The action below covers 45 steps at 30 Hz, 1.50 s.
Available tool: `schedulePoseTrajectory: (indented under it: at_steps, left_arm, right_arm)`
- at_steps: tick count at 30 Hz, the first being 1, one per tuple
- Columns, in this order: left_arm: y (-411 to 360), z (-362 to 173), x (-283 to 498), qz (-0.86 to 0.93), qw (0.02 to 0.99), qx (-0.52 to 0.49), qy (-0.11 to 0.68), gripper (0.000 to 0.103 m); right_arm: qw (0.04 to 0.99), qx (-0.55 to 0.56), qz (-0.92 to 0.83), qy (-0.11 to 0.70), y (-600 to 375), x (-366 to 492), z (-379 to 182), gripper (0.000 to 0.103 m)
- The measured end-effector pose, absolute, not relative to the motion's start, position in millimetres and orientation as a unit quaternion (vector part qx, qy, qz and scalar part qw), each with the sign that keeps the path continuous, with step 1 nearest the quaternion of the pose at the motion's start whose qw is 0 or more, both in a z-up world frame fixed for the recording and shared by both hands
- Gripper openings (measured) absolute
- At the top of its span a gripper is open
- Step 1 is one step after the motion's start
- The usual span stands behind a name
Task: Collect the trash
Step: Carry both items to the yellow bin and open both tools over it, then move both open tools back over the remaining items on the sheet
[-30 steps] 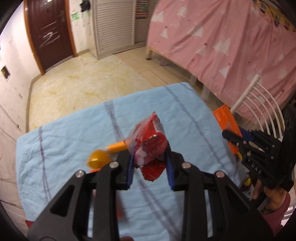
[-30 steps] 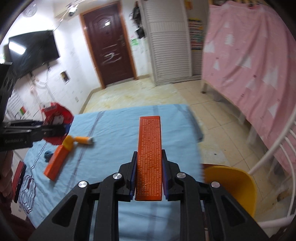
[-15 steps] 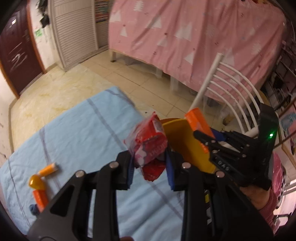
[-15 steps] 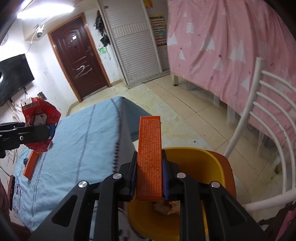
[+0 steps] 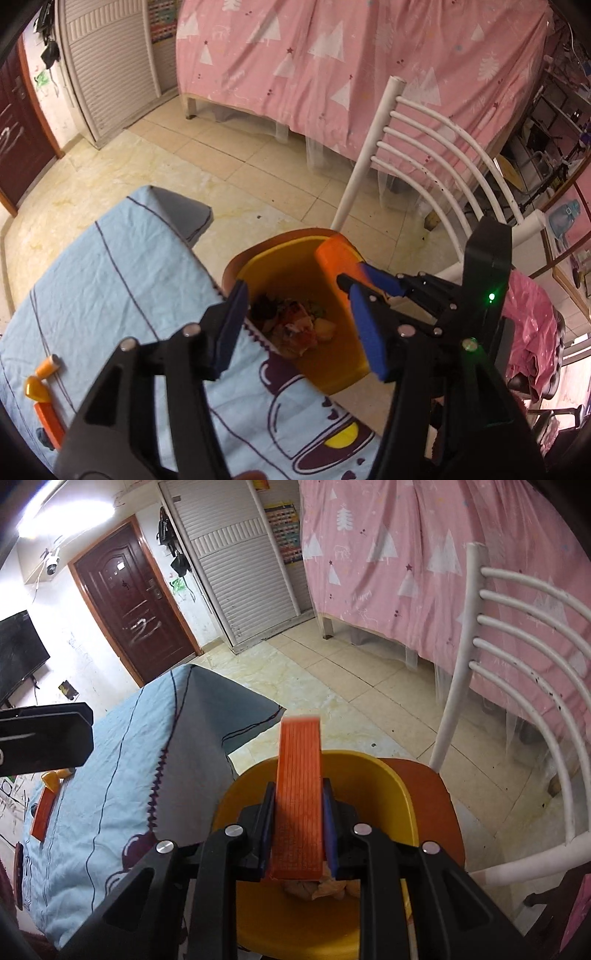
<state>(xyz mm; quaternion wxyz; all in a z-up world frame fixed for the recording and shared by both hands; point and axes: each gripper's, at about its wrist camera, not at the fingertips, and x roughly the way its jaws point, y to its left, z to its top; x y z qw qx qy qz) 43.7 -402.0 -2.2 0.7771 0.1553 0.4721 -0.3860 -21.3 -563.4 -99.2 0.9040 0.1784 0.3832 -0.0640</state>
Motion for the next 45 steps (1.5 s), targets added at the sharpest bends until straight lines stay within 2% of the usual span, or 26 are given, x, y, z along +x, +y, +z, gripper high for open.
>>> schedulePoseTrajectory:
  at_steps: [12,15,18,19,20,24,26,36,45]
  left_arm:
    - [-375,5,49,-0.377,0.783,0.148,0.472,0.055]
    - [-353,13,56,-0.368,0.793,0.136,0.466,0.062]
    - [-328,20,64,-0.356,0.802,0.126,0.463,0.063]
    - [-317,22,67,-0.351,0.805,0.122,0.462,0.063]
    - [-306,24,69,-0.346,0.809,0.118,0.461,0.063]
    - [-268,31,80,-0.323,0.822,0.109,0.455,0.064]
    - [-244,34,87,-0.306,0.830,0.100,0.455,0.067]
    - [-146,43,113,-0.242,0.856,0.065,0.453,0.067]
    - [-77,22,124,-0.206,0.855,0.037,0.475,0.067]
  right_arm:
    - [0.908,0.182,-0.056,0.373,-557,-20,-85,0.017]
    - [0.914,0.172,-0.051,0.365,-543,-17,-73,0.018]
    - [0.919,0.164,-0.042,0.357,-529,-11,-62,0.020]
    - [0.920,0.161,-0.037,0.355,-525,-9,-58,0.021]
    - [0.922,0.159,-0.032,0.352,-520,-7,-55,0.027]
    - [0.929,0.138,-0.009,0.344,-490,8,-39,0.055]
    - [0.930,0.126,0.004,0.344,-474,16,-33,0.058]
    - [0.929,0.077,0.066,0.356,-393,53,-18,0.059]
    - [0.919,0.040,0.112,0.376,-325,80,-21,0.060]
